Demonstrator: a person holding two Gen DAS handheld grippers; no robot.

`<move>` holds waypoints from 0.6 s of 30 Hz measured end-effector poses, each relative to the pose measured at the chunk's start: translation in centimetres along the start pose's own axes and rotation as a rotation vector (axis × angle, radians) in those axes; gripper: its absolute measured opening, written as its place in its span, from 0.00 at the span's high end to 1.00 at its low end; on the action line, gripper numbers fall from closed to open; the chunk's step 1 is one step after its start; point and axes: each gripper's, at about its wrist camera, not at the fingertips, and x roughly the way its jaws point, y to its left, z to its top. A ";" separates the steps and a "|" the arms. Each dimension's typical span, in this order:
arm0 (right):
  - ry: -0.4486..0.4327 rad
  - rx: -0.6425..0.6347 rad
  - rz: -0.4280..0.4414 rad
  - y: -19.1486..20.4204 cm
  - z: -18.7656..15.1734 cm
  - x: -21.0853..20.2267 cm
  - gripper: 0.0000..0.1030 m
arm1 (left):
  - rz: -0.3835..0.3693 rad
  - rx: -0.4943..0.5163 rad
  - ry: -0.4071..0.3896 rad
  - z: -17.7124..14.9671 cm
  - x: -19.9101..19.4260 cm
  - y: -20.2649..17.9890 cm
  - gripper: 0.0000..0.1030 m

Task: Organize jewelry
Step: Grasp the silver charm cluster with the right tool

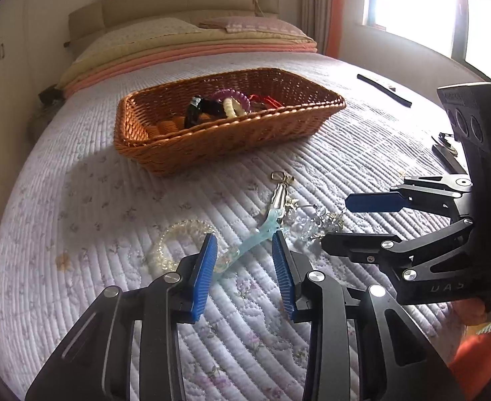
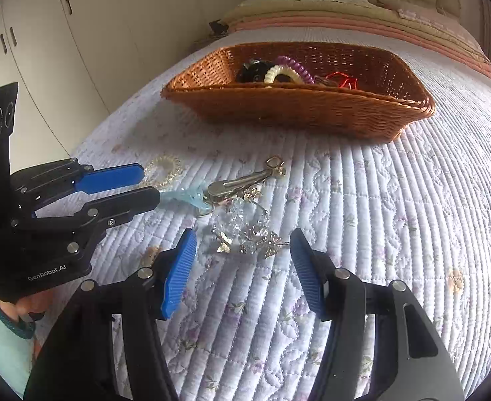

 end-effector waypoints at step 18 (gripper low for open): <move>0.037 0.045 -0.064 -1.1 0.3 1.6 0.92 | -0.004 0.049 0.048 -0.1 1.4 -0.9 0.71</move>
